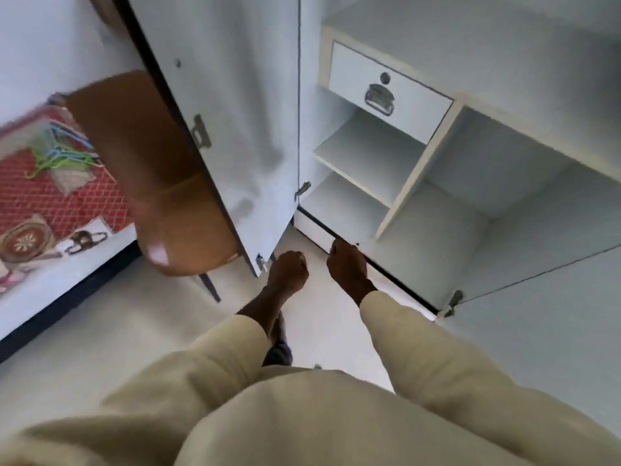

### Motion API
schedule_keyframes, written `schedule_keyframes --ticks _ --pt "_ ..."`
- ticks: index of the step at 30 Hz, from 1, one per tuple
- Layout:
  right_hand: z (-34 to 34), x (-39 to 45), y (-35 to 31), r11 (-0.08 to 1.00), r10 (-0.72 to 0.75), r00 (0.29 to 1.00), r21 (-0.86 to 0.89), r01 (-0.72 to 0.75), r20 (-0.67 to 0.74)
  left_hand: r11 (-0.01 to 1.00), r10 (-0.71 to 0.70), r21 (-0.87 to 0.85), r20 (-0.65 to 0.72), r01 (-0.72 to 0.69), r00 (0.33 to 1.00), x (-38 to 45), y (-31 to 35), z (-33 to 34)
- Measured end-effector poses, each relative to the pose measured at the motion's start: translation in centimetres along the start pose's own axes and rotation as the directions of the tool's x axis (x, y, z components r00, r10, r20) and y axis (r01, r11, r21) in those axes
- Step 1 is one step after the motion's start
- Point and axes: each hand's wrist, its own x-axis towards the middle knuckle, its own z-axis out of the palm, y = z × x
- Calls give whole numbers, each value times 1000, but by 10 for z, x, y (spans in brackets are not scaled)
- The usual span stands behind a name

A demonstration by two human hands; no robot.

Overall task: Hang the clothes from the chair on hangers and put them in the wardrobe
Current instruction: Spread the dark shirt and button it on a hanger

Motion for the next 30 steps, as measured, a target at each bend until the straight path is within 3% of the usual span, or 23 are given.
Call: schedule_keyframes --ticks 4,9,15,23,27,30 --pt "71 -50 -15 979 -147 951 -97 179 270 960 -276 49 15 275 961 -84 -78 0" --pt "138 -80 -44 861 -248 731 -201 467 636 845 -534 49 96 532 840 -161 -153 -11" --pt "195 -120 -112 718 -308 636 -266 643 707 733 -671 -73 87 677 736 -241 -231 -19" --pt "317 -204 -268 537 -438 474 -201 819 764 557 -802 -266 72 787 592 -342 -402 -86" --pt "366 -246 -354 555 -477 467 -157 817 745 510 -850 -344 -58 788 524 -389 -478 -124" --pt "392 -269 -407 592 -493 466 -109 798 734 469 -874 -373 -61 801 483 -412 -517 -153"
